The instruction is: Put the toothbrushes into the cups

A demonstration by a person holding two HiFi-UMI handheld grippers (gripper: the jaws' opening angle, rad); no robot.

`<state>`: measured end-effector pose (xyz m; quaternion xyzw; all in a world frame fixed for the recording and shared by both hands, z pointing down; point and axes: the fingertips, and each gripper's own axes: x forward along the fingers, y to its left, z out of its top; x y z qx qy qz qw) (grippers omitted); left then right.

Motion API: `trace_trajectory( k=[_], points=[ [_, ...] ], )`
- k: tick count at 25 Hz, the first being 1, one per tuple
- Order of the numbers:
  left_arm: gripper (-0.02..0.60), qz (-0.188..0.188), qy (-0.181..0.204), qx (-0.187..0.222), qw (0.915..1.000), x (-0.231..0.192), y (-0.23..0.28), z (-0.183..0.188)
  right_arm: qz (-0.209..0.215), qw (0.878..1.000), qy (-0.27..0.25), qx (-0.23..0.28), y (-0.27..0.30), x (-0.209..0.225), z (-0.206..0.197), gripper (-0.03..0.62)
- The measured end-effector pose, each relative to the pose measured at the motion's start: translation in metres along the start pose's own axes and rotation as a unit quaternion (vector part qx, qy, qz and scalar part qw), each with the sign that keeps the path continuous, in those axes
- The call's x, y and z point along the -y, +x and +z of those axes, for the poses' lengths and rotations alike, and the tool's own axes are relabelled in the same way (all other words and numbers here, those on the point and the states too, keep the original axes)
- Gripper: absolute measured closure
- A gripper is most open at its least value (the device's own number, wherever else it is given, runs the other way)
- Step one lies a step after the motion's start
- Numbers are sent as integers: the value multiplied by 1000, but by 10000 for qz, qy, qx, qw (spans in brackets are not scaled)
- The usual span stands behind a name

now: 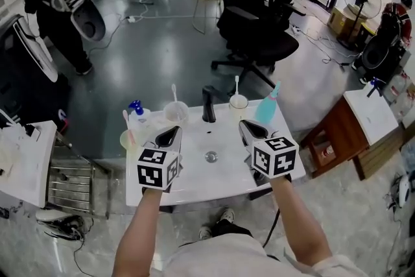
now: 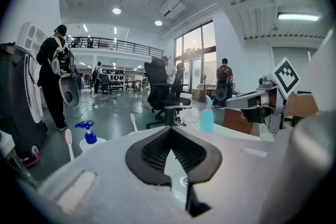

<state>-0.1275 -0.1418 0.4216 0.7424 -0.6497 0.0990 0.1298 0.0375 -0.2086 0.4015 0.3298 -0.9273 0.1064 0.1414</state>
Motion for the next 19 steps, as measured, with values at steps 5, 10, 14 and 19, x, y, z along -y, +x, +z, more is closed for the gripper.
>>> trace_trajectory(
  k=[5,10,14,19],
  points=[
    [578,-39,22,33,10000,0,-2,-1,-13,10000,-16,34,-3,-3,2,591],
    [578,-47,67,82,9999,-2,-5,2,-39,9999,-65,81,-4,-6,4,591],
    [578,-26,65,104,9999,-1,-8,6,-50,9999,-72,94,-6,-5,7,591],
    [578,-38,87,127,9999,-1,-10,6,-52,9999,-75,141,-7,-7,8,591]
  ],
)
